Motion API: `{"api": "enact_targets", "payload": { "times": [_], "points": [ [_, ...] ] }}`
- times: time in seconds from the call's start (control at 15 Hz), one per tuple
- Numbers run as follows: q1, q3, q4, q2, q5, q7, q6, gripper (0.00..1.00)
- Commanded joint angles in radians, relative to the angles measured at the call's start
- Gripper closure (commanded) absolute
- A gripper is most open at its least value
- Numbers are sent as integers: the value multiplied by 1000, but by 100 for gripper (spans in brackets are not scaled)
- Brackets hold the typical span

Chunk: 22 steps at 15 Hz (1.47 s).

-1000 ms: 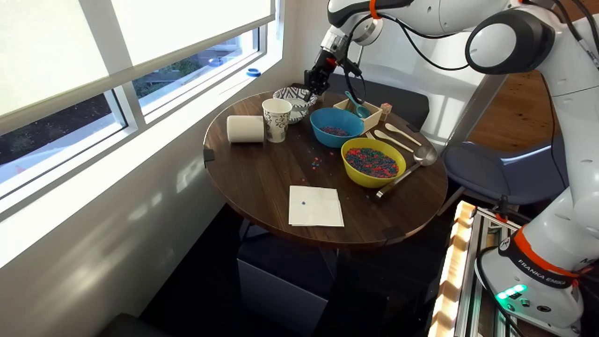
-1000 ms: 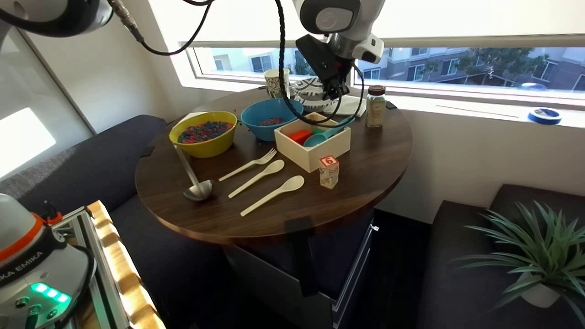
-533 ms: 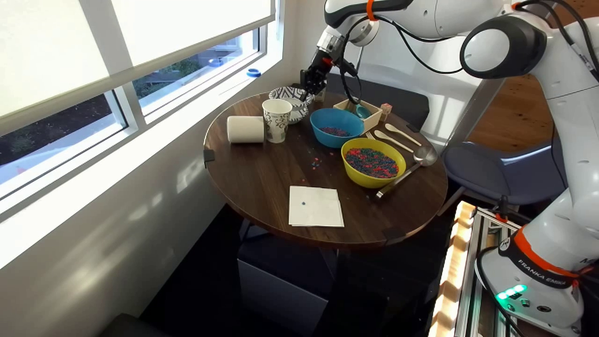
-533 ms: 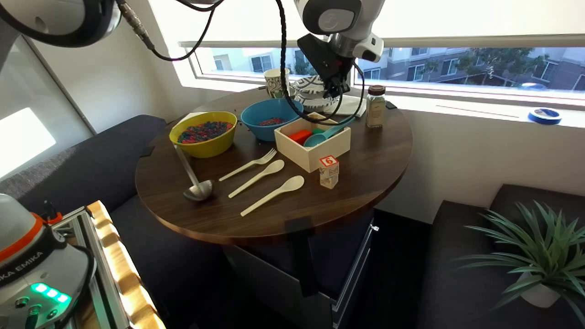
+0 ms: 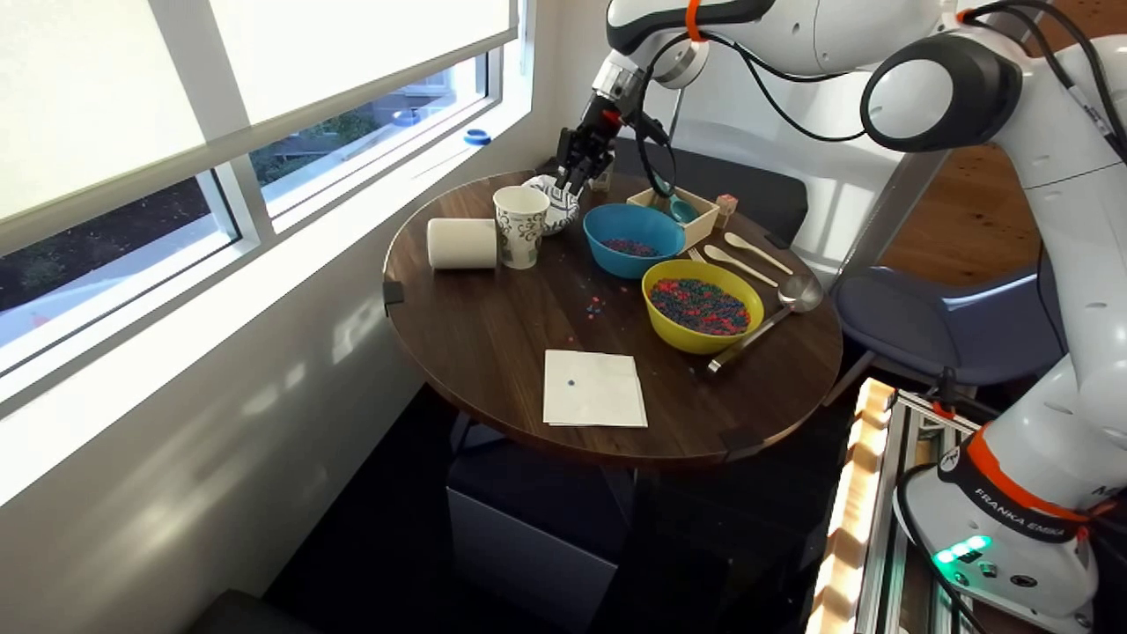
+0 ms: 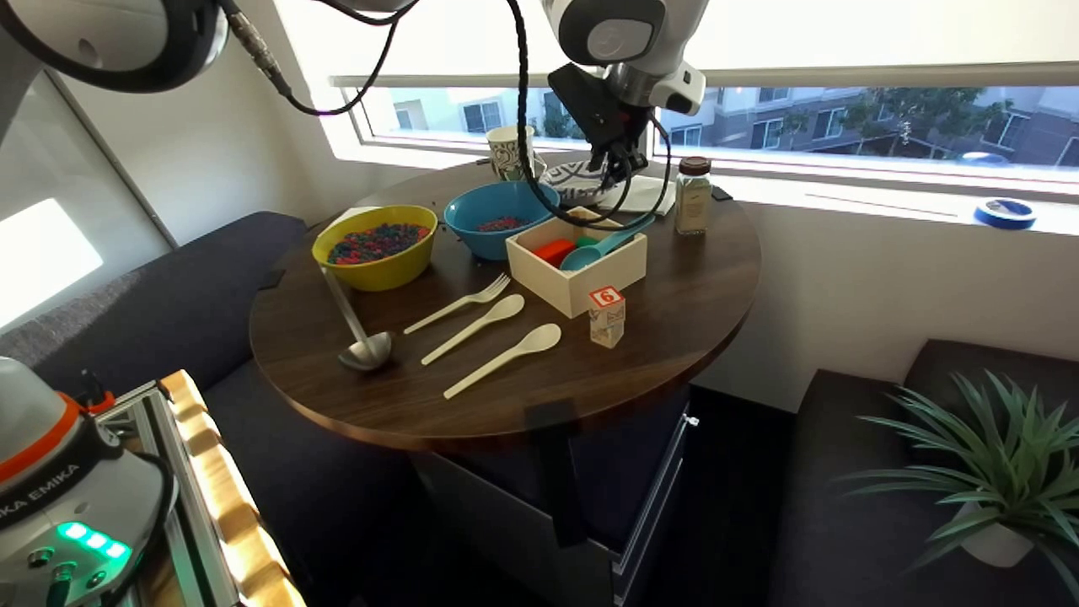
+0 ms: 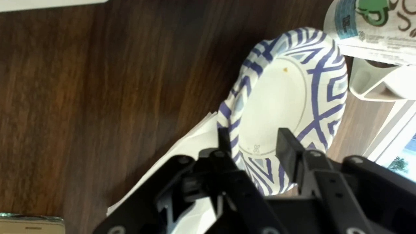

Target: Pour the content of the black and white bowl into the blue bowl

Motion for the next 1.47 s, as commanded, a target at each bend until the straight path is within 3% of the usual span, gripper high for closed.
{"api": "enact_targets", "payload": {
  "times": [0.0, 0.27, 0.73, 1.4],
  "points": [
    [0, 1, 19, -17, -7, 5, -38, 26],
    [5, -10, 27, -63, -42, -12, -83, 0],
    [12, -52, -54, -237, -194, -51, -204, 0],
    [1, -38, -379, -549, -249, -354, -399, 0]
  ]
}}
